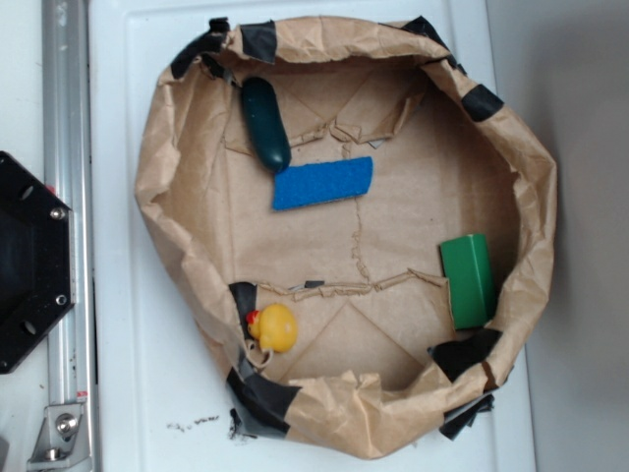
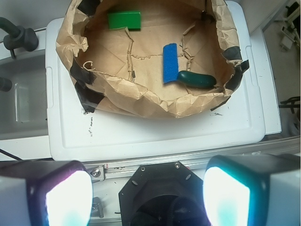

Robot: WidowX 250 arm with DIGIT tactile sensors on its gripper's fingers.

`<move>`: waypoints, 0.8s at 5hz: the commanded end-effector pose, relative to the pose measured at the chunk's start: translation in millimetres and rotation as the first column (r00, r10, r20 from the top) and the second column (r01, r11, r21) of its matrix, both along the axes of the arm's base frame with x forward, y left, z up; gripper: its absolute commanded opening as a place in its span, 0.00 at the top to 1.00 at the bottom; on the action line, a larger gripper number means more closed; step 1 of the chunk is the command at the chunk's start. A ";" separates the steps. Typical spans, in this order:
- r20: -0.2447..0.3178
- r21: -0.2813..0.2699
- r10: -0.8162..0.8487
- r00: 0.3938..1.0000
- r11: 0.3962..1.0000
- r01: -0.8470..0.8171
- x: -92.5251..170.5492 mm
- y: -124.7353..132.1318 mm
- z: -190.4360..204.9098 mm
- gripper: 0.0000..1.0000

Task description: Grab the plastic pickle.

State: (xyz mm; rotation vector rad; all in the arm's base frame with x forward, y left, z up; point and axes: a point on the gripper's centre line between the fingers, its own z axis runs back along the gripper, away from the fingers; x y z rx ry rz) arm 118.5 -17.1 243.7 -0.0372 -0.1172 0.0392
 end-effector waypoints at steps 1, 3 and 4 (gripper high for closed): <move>0.000 0.000 0.000 1.000 1.000 0.000 0.0 0.0 0.0 0.00; 0.012 0.112 -0.309 0.951 0.945 0.306 93.7 41.2 -25.1 0.00; -0.071 0.134 -0.445 0.893 0.882 0.451 117.0 40.7 -58.0 0.00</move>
